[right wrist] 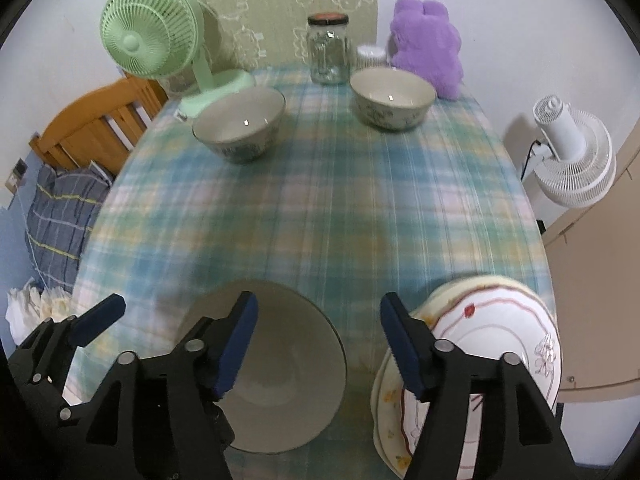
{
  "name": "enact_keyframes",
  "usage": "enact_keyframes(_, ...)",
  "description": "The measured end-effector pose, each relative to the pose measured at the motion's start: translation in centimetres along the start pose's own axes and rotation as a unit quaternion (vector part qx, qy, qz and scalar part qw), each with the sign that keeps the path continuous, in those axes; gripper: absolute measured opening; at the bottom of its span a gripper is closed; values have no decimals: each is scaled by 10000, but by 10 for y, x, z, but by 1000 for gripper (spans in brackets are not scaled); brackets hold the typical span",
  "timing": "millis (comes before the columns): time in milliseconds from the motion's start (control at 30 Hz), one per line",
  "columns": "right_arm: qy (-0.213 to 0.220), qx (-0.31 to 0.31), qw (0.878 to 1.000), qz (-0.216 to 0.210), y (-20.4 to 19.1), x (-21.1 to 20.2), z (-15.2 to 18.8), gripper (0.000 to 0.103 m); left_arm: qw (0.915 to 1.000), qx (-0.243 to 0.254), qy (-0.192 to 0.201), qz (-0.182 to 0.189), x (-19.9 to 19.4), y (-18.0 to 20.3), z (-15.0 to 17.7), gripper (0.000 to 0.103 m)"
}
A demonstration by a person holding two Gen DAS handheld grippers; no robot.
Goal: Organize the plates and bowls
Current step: 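Lower the grey-rimmed bowl beside the plate stack and open both tools, then move both tools to the second grey-rimmed bowl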
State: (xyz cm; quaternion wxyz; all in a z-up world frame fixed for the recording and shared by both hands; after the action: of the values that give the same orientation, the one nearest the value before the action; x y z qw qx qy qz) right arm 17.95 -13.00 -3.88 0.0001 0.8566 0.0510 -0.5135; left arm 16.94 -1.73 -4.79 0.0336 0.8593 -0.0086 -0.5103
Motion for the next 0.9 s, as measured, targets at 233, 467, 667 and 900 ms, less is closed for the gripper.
enact_keyframes(233, 326, -188, 9993, -53, -13, -10, -38, 74, 9990, -162, 403, -101, -11, -10, -40, 84)
enact_keyframes(467, 734, -104, 9971, -193, -20, -11, -81, 74, 9974, -274, 650, -173, -7, -22, -78, 84)
enact_keyframes(667, 844, -100, 9962, -183, -25, 5, -113, 74, 9968, -334, 704, -151, 10, -29, -110, 84)
enact_keyframes(900, 904, -173, 9957, -58, -31, 30, -150, 74, 9957, -317, 843, -228, 36, -37, -144, 84)
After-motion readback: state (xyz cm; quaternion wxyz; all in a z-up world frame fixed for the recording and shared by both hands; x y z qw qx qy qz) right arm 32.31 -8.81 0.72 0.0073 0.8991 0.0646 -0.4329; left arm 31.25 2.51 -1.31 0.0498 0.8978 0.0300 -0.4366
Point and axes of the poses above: each gripper's, at about its wrist camera, not at the fingertips, and x roughly the way its jaws point, y to its right, z to its underside, the point moved 2 cm from there along x, roughly the way its jaws point, and after that the axes turned 1 degree about z, right-handed, at the moved point
